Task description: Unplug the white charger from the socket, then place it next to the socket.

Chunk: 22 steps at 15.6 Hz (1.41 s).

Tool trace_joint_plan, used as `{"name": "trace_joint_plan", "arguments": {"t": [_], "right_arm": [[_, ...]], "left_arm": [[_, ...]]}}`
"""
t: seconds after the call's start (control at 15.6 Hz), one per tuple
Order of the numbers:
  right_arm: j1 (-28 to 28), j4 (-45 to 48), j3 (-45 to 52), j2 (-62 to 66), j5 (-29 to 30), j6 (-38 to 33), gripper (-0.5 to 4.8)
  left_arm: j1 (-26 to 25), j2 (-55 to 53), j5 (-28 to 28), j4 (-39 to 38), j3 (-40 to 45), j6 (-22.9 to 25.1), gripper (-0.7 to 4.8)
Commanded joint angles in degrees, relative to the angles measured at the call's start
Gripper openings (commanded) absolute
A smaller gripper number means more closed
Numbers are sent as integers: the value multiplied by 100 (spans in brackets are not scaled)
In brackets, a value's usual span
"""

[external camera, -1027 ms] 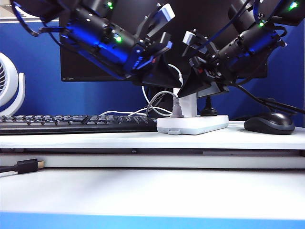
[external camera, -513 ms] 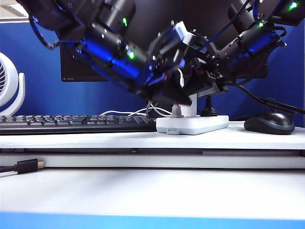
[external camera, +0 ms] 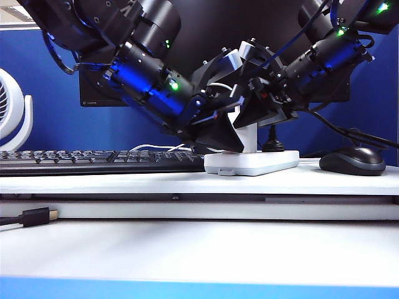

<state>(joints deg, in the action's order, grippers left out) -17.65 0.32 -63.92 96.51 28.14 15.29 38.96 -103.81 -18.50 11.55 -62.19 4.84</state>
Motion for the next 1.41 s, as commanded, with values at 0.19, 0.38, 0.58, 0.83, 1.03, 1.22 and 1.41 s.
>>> {"name": "trace_joint_plan", "arguments": {"t": [0.19,0.38,0.58,0.83,1.03,1.22,1.41], "right_arm": [[-13,66,-9,-9,201,-4,148],[-13,120,-9,-11,199,2,148],[-13,131,-11,-13,254,-111,147],[-125,120,-11,-35,109,789,147],[-129,393,-11,-35,136,122,146],[-136,498,-11,-44,13,151,143],[-140,446,-11,-122,-157,780,141]], "left_arm": [[55,-144,192,205,-133,-254,-5],[57,-219,341,184,-199,-431,-5],[57,-321,367,83,-199,-442,-5],[57,-334,328,92,-199,-444,-5],[57,-334,326,92,-199,-442,-5],[57,-354,326,92,-199,-442,-5],[57,-367,326,52,-199,-428,-5]]}}
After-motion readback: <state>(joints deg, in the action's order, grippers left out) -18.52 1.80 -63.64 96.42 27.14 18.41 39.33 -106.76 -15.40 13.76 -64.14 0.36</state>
